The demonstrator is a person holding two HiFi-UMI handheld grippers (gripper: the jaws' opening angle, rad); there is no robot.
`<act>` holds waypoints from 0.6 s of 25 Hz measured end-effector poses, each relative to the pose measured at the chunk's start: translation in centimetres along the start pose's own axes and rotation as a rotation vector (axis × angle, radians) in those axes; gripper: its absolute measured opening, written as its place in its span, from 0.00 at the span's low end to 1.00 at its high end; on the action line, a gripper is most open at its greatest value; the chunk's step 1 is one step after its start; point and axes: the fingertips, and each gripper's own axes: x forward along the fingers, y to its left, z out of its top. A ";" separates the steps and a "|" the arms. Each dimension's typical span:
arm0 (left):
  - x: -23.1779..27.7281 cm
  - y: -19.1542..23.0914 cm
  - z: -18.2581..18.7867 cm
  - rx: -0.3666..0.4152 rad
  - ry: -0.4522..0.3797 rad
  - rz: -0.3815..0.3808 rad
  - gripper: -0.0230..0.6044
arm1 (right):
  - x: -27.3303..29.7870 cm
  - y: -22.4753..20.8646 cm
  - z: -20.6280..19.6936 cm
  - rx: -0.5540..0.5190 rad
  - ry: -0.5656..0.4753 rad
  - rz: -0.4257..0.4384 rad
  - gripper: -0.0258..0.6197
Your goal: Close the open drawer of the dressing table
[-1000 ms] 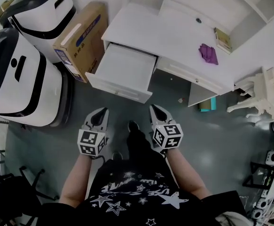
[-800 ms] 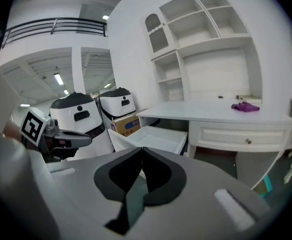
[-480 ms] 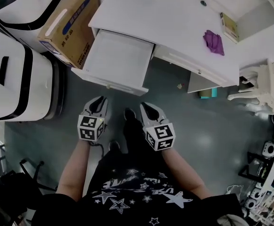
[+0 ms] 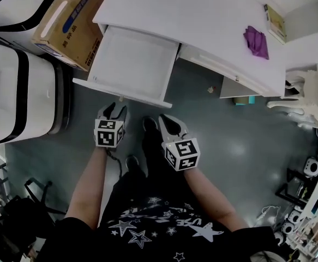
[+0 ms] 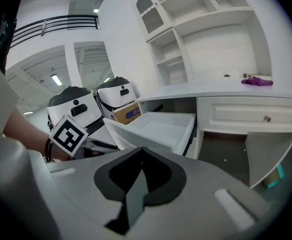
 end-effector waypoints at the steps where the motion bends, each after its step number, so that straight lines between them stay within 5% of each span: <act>1: 0.6 0.1 -0.1 -0.002 0.013 0.004 0.31 | 0.2 -0.1 0.0 0.005 0.004 -0.001 0.04; 11: 4.0 1.3 -0.7 -0.015 0.123 0.039 0.30 | 1.5 -1.1 -0.5 0.040 0.038 -0.010 0.04; 13: 4.3 1.3 -0.7 -0.007 0.150 0.026 0.17 | 1.7 -1.4 -0.4 0.046 0.041 -0.013 0.04; 15: 4.4 1.2 -0.6 -0.014 0.158 0.006 0.17 | 2.0 -1.7 -0.2 0.050 0.042 -0.014 0.04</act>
